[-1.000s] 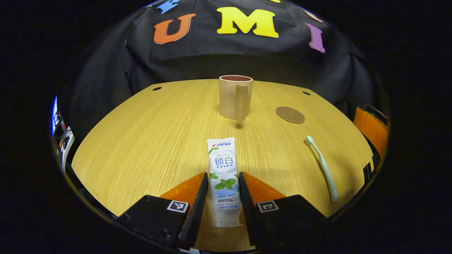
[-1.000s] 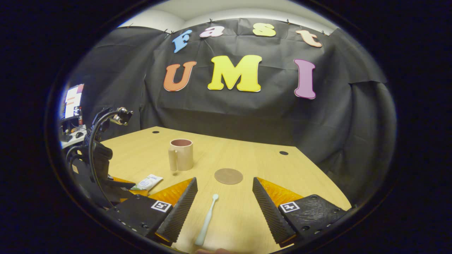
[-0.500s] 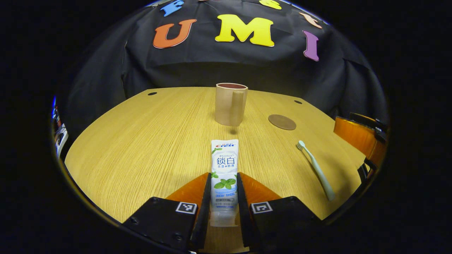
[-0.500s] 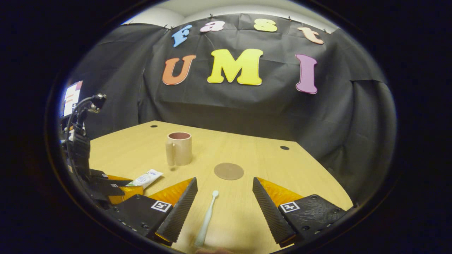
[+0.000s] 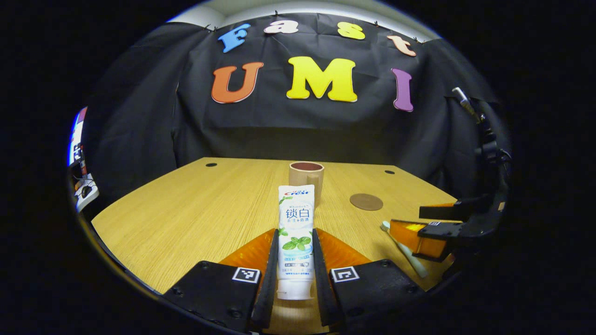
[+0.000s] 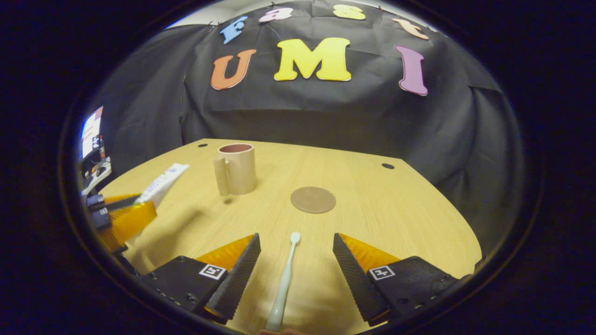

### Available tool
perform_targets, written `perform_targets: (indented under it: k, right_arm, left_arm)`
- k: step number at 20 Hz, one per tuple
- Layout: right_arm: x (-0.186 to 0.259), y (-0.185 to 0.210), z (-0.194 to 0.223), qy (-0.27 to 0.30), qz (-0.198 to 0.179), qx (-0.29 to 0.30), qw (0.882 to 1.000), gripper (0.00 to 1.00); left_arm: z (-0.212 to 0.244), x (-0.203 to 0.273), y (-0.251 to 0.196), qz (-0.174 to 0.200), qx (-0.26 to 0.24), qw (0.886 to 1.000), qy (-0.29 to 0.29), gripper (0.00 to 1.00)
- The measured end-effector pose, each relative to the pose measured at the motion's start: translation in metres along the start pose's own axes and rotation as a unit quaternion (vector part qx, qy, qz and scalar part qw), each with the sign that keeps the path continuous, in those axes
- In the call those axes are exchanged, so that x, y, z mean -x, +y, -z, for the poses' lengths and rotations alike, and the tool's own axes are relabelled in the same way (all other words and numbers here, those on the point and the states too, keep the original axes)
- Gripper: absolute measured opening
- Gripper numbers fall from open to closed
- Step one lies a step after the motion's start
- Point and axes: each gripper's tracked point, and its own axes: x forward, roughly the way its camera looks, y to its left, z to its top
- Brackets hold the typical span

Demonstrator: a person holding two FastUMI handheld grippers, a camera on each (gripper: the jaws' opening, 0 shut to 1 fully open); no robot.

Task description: Put the toothbrush and toothpaste on the desktop into the cup, then pick up the cup and place it on the coaster on the desktop.

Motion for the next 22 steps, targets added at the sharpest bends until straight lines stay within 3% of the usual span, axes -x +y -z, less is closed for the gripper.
perform_targets:
  k: [3, 5, 6, 8, 10, 12, 14, 16, 18, 19, 20, 22]
  right_arm:
    - [-0.008, 0.004, 0.015, 0.028, -0.004, -0.004, 1.0, 0.93]
    - [-0.011, 0.008, 0.02, 0.038, -0.013, -0.011, 0.999, 0.87]
    - [-0.011, 0.007, 0.018, 0.036, -0.012, -0.008, 0.999, 0.8]
    - [-0.01, 0.004, 0.021, 0.037, -0.005, -0.002, 0.999, 0.53]
    - [-0.013, 0.006, 0.029, 0.058, -0.007, -0.006, 0.998, 0.38]
    - [-0.013, 0.011, 0.032, 0.068, -0.019, -0.021, 0.997, 0.38]
    - [-0.011, 0.017, 0.032, 0.076, -0.03, -0.029, 0.996, 0.31]
    - [-0.012, 0.019, 0.034, 0.078, -0.031, -0.034, 0.996, 0.13]
    - [-0.011, 0.017, 0.032, 0.079, -0.028, -0.045, 0.995, 0.11]
    - [-0.012, 0.017, 0.035, 0.082, -0.03, -0.063, 0.994, 0.02]
    - [-0.012, 0.018, 0.033, 0.083, -0.035, -0.076, 0.993, 0.02]
    - [-0.012, 0.017, 0.034, 0.083, -0.046, -0.091, 0.991, 0.02]
  left_arm:
    - [-0.024, 0.017, 0.001, -0.005, -0.006, 0.999, -0.041, 0.41]
    - [-0.035, 0.014, -0.002, 0.001, -0.005, 0.999, -0.045, 0.41]
    - [-0.039, 0.012, -0.004, 0.005, -0.005, 0.999, -0.044, 0.41]
    - [-0.04, 0.008, -0.009, 0.014, -0.007, 0.999, -0.036, 0.41]
    - [-0.041, 0.008, -0.015, 0.02, -0.006, 0.999, -0.039, 0.41]
    - [-0.042, 0.009, -0.019, 0.022, -0.006, 0.999, -0.045, 0.41]
    - [-0.043, 0.008, -0.018, 0.02, -0.008, 0.999, -0.047, 0.41]
    - [-0.045, 0.009, -0.019, 0.022, -0.004, 0.999, -0.05, 0.41]
    - [-0.048, 0.011, -0.018, 0.019, -0.001, 0.998, -0.057, 0.41]
    - [-0.051, 0.011, -0.016, 0.019, 0.0, 0.998, -0.062, 0.41]
    - [-0.053, 0.01, -0.016, 0.017, 0.001, 0.998, -0.065, 0.37]
    - [-0.056, 0.005, -0.013, 0.013, 0.002, 0.998, -0.068, 0.41]
